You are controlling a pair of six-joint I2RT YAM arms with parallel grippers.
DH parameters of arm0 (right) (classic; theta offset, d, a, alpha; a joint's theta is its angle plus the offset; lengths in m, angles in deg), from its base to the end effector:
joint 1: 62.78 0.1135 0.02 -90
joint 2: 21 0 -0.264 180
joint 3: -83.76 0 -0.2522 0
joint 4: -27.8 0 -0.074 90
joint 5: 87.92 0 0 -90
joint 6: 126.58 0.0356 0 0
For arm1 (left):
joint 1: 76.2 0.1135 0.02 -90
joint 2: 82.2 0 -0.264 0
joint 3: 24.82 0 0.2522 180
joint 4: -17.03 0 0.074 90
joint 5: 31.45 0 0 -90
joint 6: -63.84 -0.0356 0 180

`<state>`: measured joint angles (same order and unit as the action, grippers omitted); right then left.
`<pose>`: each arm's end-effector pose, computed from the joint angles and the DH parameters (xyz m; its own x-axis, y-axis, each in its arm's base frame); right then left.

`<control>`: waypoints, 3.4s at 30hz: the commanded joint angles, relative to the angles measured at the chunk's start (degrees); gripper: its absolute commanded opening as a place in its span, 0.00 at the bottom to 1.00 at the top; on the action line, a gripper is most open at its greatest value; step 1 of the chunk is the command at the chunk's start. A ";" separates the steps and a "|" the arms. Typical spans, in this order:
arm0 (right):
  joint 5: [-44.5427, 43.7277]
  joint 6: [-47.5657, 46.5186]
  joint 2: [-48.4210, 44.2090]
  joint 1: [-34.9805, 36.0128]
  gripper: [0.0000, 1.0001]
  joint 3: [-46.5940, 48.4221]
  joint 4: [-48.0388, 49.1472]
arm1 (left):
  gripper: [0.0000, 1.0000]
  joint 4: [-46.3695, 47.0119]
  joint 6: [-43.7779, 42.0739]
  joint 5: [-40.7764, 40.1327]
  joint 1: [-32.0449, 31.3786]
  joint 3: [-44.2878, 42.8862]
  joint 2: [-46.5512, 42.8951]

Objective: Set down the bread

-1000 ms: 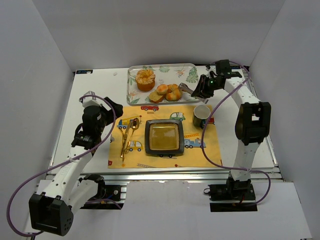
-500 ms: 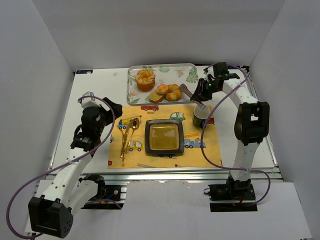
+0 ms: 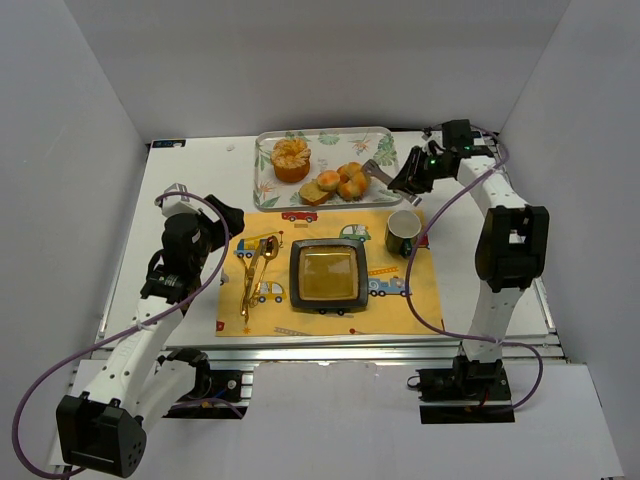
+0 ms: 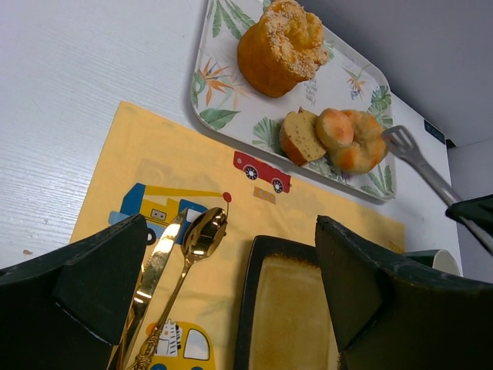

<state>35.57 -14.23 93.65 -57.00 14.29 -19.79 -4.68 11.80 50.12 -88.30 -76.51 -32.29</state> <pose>0.4417 0.0645 0.2539 -0.8835 0.2293 -0.4084 -0.0954 0.7656 0.6362 0.2013 -0.0378 0.2861 -0.3074 -0.5564 -0.7720 -0.1478 0.8293 -0.5389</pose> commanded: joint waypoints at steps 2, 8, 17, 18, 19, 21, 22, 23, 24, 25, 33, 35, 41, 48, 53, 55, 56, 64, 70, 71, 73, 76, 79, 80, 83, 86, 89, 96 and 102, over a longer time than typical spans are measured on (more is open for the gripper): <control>3.59 2.00 -6.19 -2.35 0.00 4.21 6.58 | 0.98 -0.49 -0.43 -0.63 0.14 -1.44 -1.31; 6.14 1.30 -10.40 -2.53 0.00 0.10 7.72 | 0.98 -0.67 -0.69 -0.36 0.23 -1.88 -1.57; 19.84 -20.38 -23.06 2.29 0.00 -11.15 -2.53 | 0.98 -0.32 -0.69 -0.54 0.23 -0.83 -3.06; 20.64 -27.90 -24.20 3.00 0.00 -13.95 -4.30 | 0.98 -0.23 -0.78 -0.36 0.23 -0.83 -3.15; 21.08 -30.41 -26.39 4.05 0.00 -15.63 -5.54 | 0.98 -0.23 -0.95 -0.28 0.32 -0.74 -3.24; 22.22 -38.99 -27.72 4.85 0.00 -17.75 -12.12 | 0.98 -0.14 -1.13 -0.19 0.23 -0.74 -3.24; 22.57 -41.14 -28.94 5.20 0.00 -20.02 -13.62 | 0.98 -0.23 -1.22 -0.10 0.32 -0.83 -3.24; 22.32 -43.07 -29.39 5.99 0.00 -21.17 -14.86 | 0.98 -0.23 -1.30 0.16 0.32 -0.65 -3.33; 20.49 -44.31 -29.83 6.43 0.00 -22.32 -16.26 | 0.98 0.03 -1.22 0.25 0.23 -0.39 -3.50; 19.95 -45.54 -30.53 6.78 0.00 -24.68 -16.45 | 0.98 0.12 -1.04 0.34 0.32 -0.21 -3.59; 15.46 -47.13 -28.52 7.93 0.00 -27.87 -17.68 | 0.98 0.12 -0.69 0.52 0.32 0.93 -5.08; 15.28 -46.17 -27.47 8.02 0.00 -27.43 -16.98 | 0.98 -0.05 -0.69 0.34 0.32 1.19 -5.35; 13.97 -42.74 -26.67 8.11 0.18 -26.90 -14.43 | 0.98 0.39 -0.16 0.08 0.32 1.63 -5.96; 12.65 -39.84 -27.81 8.11 0.33 -26.72 -11.36 | 0.98 0.30 -0.60 0.16 0.23 1.20 -5.53; 12.30 -39.14 -27.55 8.11 0.41 -26.46 -10.47 | 0.98 0.39 -0.69 0.16 0.23 0.84 -5.09; 12.38 -38.87 -27.81 8.11 0.42 -26.20 -9.69 | 0.98 0.21 -0.78 0.16 0.23 0.67 -5.00; 12.04 -38.70 -27.90 8.11 0.42 -25.93 -9.51 | 0.98 0.21 -0.78 0.16 0.23 0.58 -5.00; 10.19 -38.26 -27.82 7.93 0.41 -23.03 -6.70 | 0.98 -0.32 -1.04 0.08 0.32 0.14 -5.17; 6.76 -38.08 -24.83 7.93 0.37 -17.68 -4.77 | 0.98 -0.23 -1.04 0.08 0.32 -0.21 -4.91; 4.32 -37.39 -24.22 8.02 0.36 -16.63 -4.06 | 0.98 -0.05 -0.95 0.16 0.23 -0.21 -4.91; 1.32 -34.58 -21.85 8.02 0.35 -12.25 -1.69 | 0.98 0.30 -0.86 0.34 0.23 -0.30 -4.74; -3.61 -31.15 -16.93 8.02 0.35 -6.70 -1.07 | 0.98 0.47 -0.95 0.52 0.32 -0.39 -4.47; -5.02 -25.00 -12.80 8.02 0.35 -1.86 0.06 | 0.98 0.74 -0.95 0.78 0.32 -0.39 -4.30; -5.28 -21.85 -12.00 8.02 0.35 -0.63 0.16 | 0.98 0.74 -0.87 0.78 0.32 -0.30 -4.21; -5.29 -17.53 -8.66 8.02 0.37 1.05 0.86 | 0.98 1.09 -0.69 0.78 0.23 -0.47 -4.12; -5.63 -15.67 -6.11 7.93 0.39 2.98 1.56 | 0.98 1.18 -0.51 0.61 0.23 -0.65 -4.03; -5.55 -14.62 -4.18 7.32 0.40 4.30 2.09 | 0.98 1.09 -0.25 0.34 0.32 -0.56 -3.94; -5.02 -13.12 -2.59 5.65 0.43 4.04 3.59 | 0.98 1.00 0.45 0.08 0.32 0.23 -4.30; -2.39 -10.49 -1.80 5.21 0.47 2.81 4.64 | 0.98 0.65 0.19 0.34 0.32 -0.39 -3.59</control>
<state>30.74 -27.06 91.29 -51.56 15.36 -17.91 -4.44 11.86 50.19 -88.30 -75.11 -35.94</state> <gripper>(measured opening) 0.472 0.982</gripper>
